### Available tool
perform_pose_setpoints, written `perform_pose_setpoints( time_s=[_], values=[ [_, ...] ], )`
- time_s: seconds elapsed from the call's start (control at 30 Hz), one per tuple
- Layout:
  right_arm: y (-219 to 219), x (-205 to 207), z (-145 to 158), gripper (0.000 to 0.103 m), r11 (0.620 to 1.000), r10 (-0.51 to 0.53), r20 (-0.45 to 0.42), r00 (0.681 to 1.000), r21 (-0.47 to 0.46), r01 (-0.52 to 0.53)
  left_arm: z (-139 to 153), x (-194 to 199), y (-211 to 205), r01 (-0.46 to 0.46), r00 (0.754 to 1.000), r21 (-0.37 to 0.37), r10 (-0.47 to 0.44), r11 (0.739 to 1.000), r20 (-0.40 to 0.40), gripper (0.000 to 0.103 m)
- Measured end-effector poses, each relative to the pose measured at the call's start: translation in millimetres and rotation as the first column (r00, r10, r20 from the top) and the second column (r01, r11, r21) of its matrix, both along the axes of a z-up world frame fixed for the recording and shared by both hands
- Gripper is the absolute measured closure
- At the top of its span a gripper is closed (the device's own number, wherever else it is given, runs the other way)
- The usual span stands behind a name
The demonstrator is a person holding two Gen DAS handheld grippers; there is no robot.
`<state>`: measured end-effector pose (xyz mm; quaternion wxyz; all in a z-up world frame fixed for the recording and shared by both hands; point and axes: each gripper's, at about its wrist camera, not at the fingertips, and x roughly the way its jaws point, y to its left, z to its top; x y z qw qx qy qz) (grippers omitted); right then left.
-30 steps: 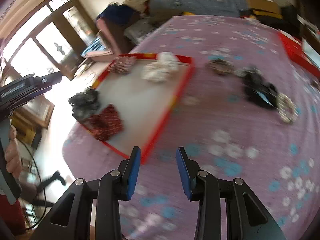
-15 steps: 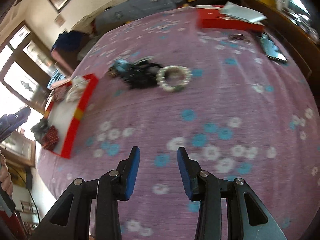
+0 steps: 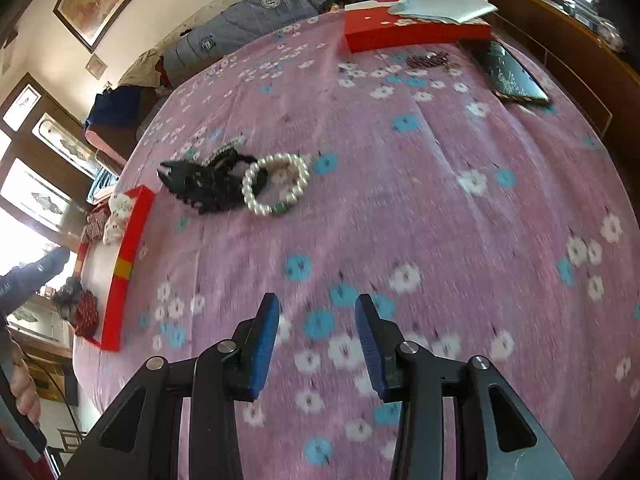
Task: Organize jewelry
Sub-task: 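Move both tools back toward the leopard hair tie and pearl bracelets, then grasp the leopard-print hair tie with the left tool while the right tool grasps the pearl bracelet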
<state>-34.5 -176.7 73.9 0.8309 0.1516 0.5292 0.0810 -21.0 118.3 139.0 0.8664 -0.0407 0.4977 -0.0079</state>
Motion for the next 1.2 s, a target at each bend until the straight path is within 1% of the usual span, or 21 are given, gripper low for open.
perform_pose_setpoints(
  time_s=[0.13, 0.23, 0.33, 0.43, 0.57, 0.77, 0.87, 0.97, 1.0, 1.03, 1.07, 1.1, 1.13, 1.17, 1.2],
  values=[
    [9, 23, -3, 0.061, 1.000, 0.000, 0.006, 1.000, -0.010, 0.000, -9, 30, 7, 0.000, 1.000, 0.048, 0.001, 0.999, -0.007, 0.050],
    [14, 36, -5, 0.061, 0.999, -0.001, 0.007, 1.000, -0.033, 0.002, -22, 67, 19, -0.015, 1.000, 0.050, 0.016, 0.999, -0.025, 0.050],
    [17, 50, -7, 0.061, 0.998, -0.009, 0.003, 1.000, -0.059, 0.009, -34, 98, 24, -0.009, 0.999, 0.045, 0.011, 0.999, -0.046, 0.050],
    [19, 66, -11, 0.061, 0.997, -0.023, -0.004, 1.000, -0.075, 0.022, -51, 133, 23, 0.024, 0.997, 0.036, -0.021, 0.999, -0.077, 0.050],
    [22, 85, -19, 0.061, 0.994, -0.046, -0.022, 0.999, -0.097, 0.044, -70, 166, 16, 0.065, 0.993, 0.053, -0.060, 0.996, -0.101, 0.050],
    [32, 103, -27, 0.061, 0.992, -0.057, -0.029, 0.998, -0.118, 0.053, -91, 193, 8, 0.107, 0.986, 0.061, -0.098, 0.992, -0.136, 0.052],
    [39, 108, -32, 0.061, 0.990, -0.052, -0.034, 0.998, -0.134, 0.047, -101, 200, 5, 0.120, 0.982, 0.074, -0.108, 0.990, -0.153, 0.053],
    [44, 111, -32, 0.061, 0.985, -0.048, -0.017, 0.999, -0.165, 0.044, -111, 202, 5, 0.122, 0.980, 0.064, -0.110, 0.990, -0.168, 0.054],
    [46, 112, -33, 0.061, 0.983, -0.045, -0.014, 0.999, -0.177, 0.042, -110, 201, 4, 0.124, 0.983, 0.075, -0.111, 0.989, -0.149, 0.055],
    [48, 113, -32, 0.061, 0.981, -0.043, -0.013, 0.999, -0.188, 0.040, -111, 200, 2, 0.129, 0.982, 0.089, -0.115, 0.988, -0.147, 0.056],
    [50, 114, -33, 0.061, 0.978, -0.041, -0.013, 0.999, -0.203, 0.037, -112, 198, -1, 0.138, 0.983, 0.121, -0.120, 0.983, -0.142, 0.064],
    [52, 115, -33, 0.064, 0.974, -0.037, -0.013, 0.999, -0.225, 0.033, -112, 197, -4, 0.146, 0.983, 0.151, -0.125, 0.978, -0.137, 0.073],
    [55, 116, -33, 0.070, 0.970, -0.036, -0.011, 0.999, -0.242, 0.032, -112, 196, -7, 0.163, 0.981, 0.148, -0.143, 0.975, -0.133, 0.079],
    [56, 116, -33, 0.080, 0.964, -0.038, -0.008, 0.999, -0.264, 0.034, -111, 195, -10, 0.179, 0.978, 0.140, -0.160, 0.974, -0.132, 0.096],
    [58, 116, -33, 0.088, 0.956, -0.037, -0.003, 0.999, -0.292, 0.035, -110, 194, -12, 0.194, 0.974, 0.129, -0.176, 0.972, -0.140, 0.098]
  ],
)
